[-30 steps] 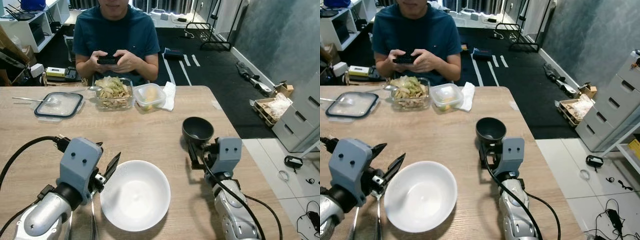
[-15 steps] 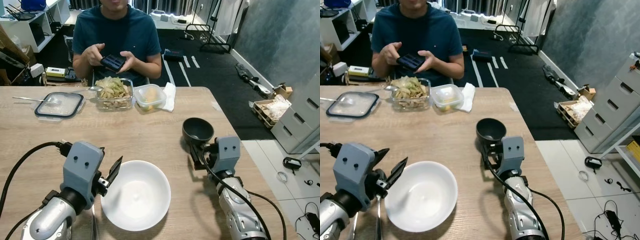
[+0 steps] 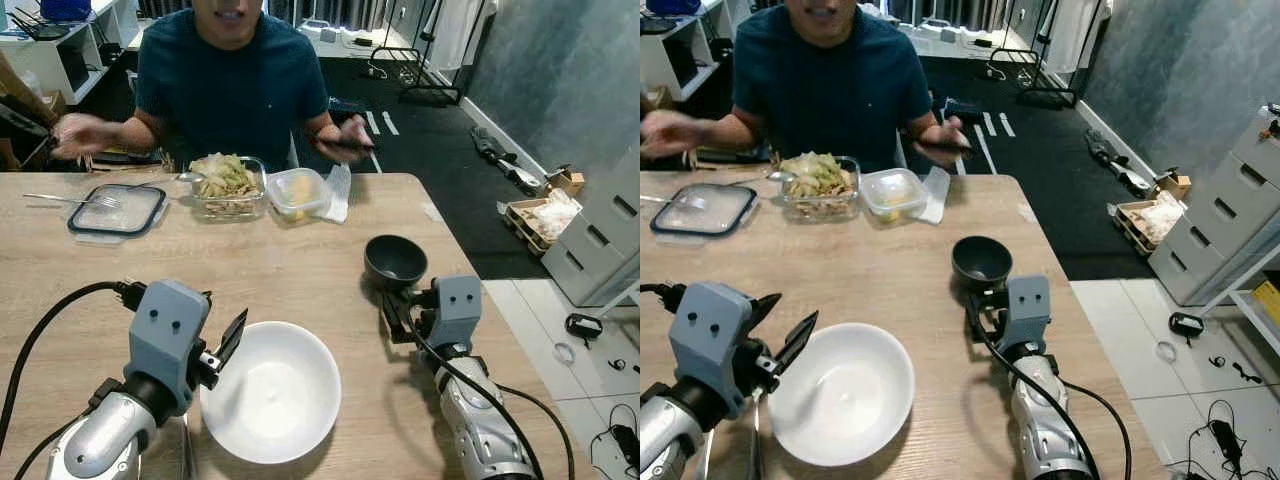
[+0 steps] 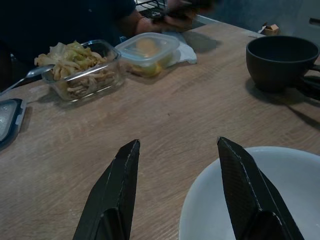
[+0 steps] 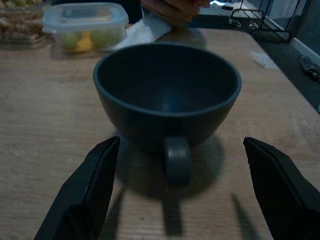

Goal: Setting the table

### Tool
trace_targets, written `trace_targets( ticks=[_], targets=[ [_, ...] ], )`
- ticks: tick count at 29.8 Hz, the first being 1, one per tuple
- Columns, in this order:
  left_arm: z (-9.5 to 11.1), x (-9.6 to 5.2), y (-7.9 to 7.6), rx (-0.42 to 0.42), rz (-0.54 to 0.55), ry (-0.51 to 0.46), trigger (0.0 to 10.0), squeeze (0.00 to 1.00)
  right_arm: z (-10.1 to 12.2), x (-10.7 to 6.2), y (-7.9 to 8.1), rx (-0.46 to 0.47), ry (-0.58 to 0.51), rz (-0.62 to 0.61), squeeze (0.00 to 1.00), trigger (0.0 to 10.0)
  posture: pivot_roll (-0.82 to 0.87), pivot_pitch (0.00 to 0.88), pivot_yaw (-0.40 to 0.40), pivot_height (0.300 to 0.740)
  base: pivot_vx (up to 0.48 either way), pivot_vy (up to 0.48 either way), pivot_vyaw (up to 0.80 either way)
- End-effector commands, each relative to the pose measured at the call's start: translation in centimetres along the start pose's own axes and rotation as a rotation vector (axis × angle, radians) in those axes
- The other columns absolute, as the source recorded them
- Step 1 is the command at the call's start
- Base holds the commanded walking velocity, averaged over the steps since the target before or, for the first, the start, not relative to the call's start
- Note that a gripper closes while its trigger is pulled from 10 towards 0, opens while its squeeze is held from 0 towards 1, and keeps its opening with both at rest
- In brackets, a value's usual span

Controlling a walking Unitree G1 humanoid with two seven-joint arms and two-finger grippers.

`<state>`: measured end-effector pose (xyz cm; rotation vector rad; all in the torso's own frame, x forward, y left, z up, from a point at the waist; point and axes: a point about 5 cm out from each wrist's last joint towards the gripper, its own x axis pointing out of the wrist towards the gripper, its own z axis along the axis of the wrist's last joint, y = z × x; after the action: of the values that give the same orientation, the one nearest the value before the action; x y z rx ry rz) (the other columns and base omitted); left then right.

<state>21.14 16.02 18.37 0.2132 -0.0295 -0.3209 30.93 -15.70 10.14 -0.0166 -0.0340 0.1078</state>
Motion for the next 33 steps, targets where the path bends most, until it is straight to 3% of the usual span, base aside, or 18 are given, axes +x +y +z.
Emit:
trace_targets(
  ticks=[1,3,6,12,13,15,16,18,20,21,33],
  targets=[
    [-0.35,0.11,-0.18,0.000,-0.001,0.012,10.0,0.00,-0.58,-0.28,-0.11,0.000,0.017,0.002,0.00,10.0,0.18,0.000,0.003,0.740,0.000,0.000,0.00],
    [-0.37,0.11,-0.19,-0.001,0.001,0.014,10.0,0.00,-0.60,-0.29,-0.13,0.001,0.018,0.002,0.00,10.0,0.18,0.000,0.003,0.740,0.000,0.000,0.00],
    [-0.40,0.13,-0.20,-0.002,0.001,0.015,10.0,0.00,-0.60,-0.29,-0.18,0.003,0.018,0.002,0.00,8.2,0.18,0.000,0.002,0.740,0.000,0.000,0.00],
    [-0.42,0.13,-0.22,-0.004,0.005,0.015,10.0,0.00,-0.58,-0.19,-0.26,0.005,0.017,0.004,0.00,7.7,0.19,0.000,0.001,0.740,0.000,0.000,0.00],
    [-0.42,0.13,-0.24,-0.004,0.007,0.015,10.0,0.00,-0.60,-0.15,-0.25,0.006,0.016,0.006,0.00,7.1,0.19,0.000,0.000,0.740,0.000,0.000,0.00],
    [-0.42,0.13,-0.24,-0.005,0.008,0.015,10.0,0.00,-0.61,-0.13,-0.23,0.006,0.016,0.006,0.00,7.1,0.19,0.000,0.000,0.740,0.000,0.000,0.00],
    [-0.43,0.13,-0.24,-0.005,0.008,0.016,10.0,0.00,-0.61,-0.11,-0.19,0.006,0.016,0.008,0.00,6.4,0.19,0.000,-0.001,0.740,0.000,0.000,0.00],
    [-0.43,0.13,-0.23,-0.005,0.009,0.016,10.0,0.00,-0.61,-0.08,-0.14,0.007,0.016,0.010,0.00,7.0,0.19,0.000,-0.001,0.740,0.000,0.000,0.00],
    [-0.44,0.14,-0.21,-0.005,0.011,0.017,10.0,0.00,-0.59,-0.03,-0.06,0.009,0.016,0.014,0.00,9.6,0.19,0.000,0.000,0.740,0.000,0.000,0.00],
    [-0.45,0.15,-0.20,-0.004,0.011,0.017,10.0,0.00,-0.59,-0.01,-0.04,0.009,0.016,0.014,0.00,10.0,0.19,0.000,0.000,0.740,0.000,0.000,0.00],
    [-0.49,0.22,-0.19,-0.006,0.015,0.017,10.0,0.00,-0.63,0.08,-0.05,0.011,0.019,0.014,0.00,10.0,0.19,0.000,-0.001,0.740,0.000,0.000,0.00]
  ],
)
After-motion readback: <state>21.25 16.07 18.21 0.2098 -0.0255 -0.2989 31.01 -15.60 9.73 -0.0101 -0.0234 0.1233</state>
